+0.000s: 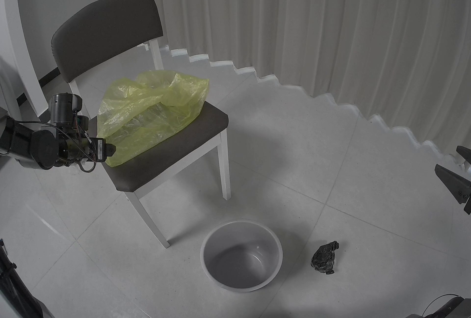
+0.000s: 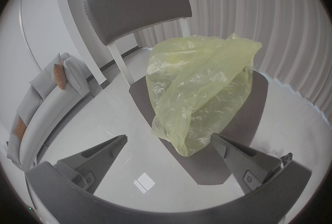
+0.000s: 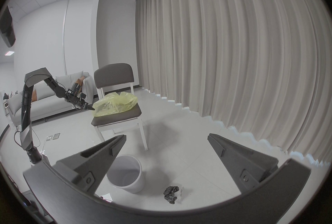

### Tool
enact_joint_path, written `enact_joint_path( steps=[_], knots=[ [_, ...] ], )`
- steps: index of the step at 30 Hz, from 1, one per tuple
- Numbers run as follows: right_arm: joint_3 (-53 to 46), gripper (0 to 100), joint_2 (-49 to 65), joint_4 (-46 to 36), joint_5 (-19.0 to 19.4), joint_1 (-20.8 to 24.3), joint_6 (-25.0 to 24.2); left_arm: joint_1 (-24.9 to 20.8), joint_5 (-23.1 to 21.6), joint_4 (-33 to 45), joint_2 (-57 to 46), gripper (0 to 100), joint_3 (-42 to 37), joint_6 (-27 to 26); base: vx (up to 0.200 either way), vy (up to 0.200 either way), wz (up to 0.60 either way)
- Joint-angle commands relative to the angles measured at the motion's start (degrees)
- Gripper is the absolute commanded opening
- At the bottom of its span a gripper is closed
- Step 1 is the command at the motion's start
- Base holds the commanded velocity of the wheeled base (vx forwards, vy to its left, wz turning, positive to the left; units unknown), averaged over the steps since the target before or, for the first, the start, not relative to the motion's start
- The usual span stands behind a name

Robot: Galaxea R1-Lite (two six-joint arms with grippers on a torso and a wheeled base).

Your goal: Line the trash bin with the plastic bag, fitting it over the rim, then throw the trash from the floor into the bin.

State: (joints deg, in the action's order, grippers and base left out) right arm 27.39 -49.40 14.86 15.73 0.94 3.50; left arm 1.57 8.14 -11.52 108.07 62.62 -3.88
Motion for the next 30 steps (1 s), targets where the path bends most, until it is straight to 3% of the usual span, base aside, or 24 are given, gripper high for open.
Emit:
enact_joint_path(
  steps=[1,7,15,16,24,30],
  knots=[
    [0.0,100,-0.3,0.0,0.0,0.0,0.0,0.2,1.5,-1.3,3.0,100,1.4,0.0,0.000,0.000,0.00],
    [-0.1,100,-0.3,0.1,0.0,0.0,-0.1,0.1,3.1,-6.8,7.2,100,3.0,-0.1,0.000,0.000,0.00],
    [-0.1,100,-0.4,0.1,0.1,0.0,-0.1,0.2,3.1,-6.9,9.1,100,3.9,0.1,0.000,0.000,0.00],
    [-0.1,100,-0.4,0.1,0.1,0.0,-0.1,0.2,3.1,-6.9,9.1,0,4.0,0.1,0.000,0.000,0.00],
    [-0.5,100,-0.6,0.3,0.4,0.3,-0.5,1.9,3.1,-6.9,9.3,0,3.9,0.6,0.000,0.000,0.00],
    [1.0,100,-2.7,3.4,3.6,0.2,-5.3,4.1,2.1,-10.1,8.1,0,3.0,0.7,0.000,0.000,0.00]
  ],
)
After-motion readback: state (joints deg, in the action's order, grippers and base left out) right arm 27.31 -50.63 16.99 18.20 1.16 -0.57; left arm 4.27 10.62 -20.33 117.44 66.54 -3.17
